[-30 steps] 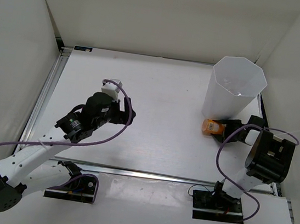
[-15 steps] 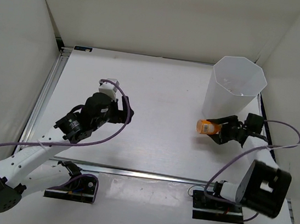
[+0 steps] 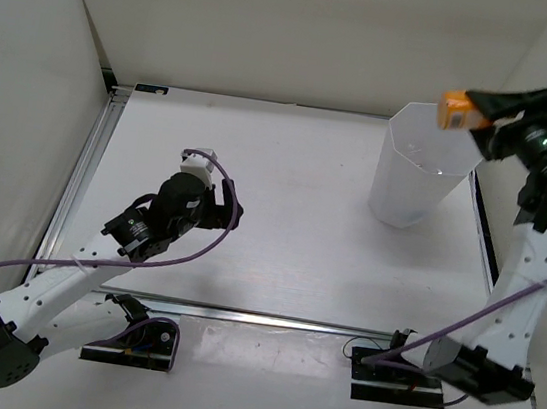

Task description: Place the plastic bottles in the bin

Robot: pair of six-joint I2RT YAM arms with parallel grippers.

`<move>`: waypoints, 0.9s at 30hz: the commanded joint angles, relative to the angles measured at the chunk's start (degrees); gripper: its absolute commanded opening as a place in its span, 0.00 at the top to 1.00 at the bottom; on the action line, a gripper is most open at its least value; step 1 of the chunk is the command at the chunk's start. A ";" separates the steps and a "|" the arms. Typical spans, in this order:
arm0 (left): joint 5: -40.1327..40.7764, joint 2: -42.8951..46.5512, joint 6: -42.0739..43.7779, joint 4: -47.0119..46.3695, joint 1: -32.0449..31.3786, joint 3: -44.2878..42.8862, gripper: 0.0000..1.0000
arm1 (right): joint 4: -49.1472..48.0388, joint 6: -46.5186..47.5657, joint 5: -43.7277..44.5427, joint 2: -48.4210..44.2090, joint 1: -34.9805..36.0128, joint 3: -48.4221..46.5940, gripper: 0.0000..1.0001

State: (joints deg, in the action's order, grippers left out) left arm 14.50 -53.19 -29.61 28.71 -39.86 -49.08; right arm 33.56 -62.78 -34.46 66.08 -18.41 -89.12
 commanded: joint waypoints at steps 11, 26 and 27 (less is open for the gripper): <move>0.35 2.04 4.47 -0.06 0.04 -1.55 0.00 | -1.04 9.34 5.27 29.55 0.40 -26.29 0.36; 0.26 -5.16 7.81 -0.06 0.57 -5.68 0.00 | 10.02 12.06 4.75 28.49 1.54 -24.70 0.00; 0.26 -5.17 7.81 -0.06 1.09 -5.68 0.00 | 11.08 12.94 5.27 28.49 1.54 -24.70 0.00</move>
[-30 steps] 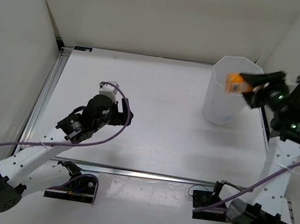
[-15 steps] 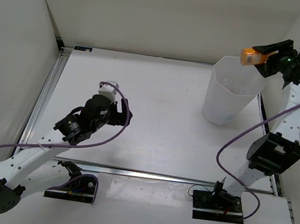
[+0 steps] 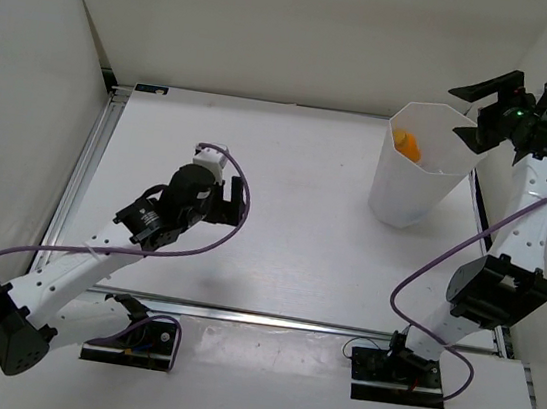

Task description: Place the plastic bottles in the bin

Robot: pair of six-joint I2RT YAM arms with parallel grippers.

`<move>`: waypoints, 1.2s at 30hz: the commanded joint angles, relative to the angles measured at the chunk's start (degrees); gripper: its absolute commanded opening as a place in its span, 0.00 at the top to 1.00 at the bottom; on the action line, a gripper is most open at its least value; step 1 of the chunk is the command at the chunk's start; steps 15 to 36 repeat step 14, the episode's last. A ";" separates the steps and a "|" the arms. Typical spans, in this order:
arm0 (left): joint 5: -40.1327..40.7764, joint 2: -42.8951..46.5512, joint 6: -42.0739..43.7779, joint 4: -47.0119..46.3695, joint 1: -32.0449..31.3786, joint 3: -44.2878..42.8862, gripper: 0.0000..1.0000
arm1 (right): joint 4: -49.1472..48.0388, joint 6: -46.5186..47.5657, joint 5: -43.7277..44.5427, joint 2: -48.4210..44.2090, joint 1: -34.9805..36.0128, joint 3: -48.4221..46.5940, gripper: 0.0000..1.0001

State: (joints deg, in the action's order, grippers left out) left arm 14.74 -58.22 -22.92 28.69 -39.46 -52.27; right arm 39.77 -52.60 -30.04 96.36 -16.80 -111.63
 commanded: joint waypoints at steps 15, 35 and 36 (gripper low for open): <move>7.39 7.05 0.59 -0.03 4.57 1.21 0.00 | 3.65 6.37 4.81 -11.10 -3.24 11.97 0.00; 7.39 7.05 0.59 -0.03 4.57 1.21 0.00 | 3.65 6.37 4.81 -11.10 -3.24 11.97 0.00; 7.39 7.05 0.59 -0.03 4.57 1.21 0.00 | 3.65 6.37 4.81 -11.10 -3.24 11.97 0.00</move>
